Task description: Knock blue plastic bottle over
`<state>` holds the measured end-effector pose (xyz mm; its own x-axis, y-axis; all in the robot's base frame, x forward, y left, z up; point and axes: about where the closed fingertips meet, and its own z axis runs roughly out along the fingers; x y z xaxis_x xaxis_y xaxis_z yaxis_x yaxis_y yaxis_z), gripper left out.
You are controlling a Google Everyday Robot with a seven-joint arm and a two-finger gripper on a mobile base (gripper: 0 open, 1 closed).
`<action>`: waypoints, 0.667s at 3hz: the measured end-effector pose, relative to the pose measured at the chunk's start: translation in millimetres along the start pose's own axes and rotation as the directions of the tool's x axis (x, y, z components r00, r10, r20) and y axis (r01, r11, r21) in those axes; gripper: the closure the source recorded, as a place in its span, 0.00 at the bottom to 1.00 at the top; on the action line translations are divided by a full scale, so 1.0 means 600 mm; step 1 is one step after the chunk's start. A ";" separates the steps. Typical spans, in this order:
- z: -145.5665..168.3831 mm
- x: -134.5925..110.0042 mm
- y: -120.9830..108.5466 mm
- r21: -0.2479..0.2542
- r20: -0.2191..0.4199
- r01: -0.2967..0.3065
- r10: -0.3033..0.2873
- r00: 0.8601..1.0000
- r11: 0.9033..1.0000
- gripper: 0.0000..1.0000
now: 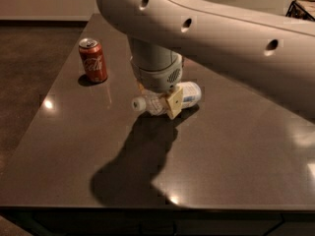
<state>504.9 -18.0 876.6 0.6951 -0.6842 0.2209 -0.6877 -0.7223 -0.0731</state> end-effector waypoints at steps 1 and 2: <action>0.000 0.000 -0.002 0.007 -0.001 0.000 0.000 1.000 1.000 0.00; 0.000 0.000 -0.002 0.007 -0.001 0.000 0.000 1.000 1.000 0.00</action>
Offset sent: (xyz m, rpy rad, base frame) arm 0.0010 0.0009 -0.0001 0.0041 -0.0048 0.0014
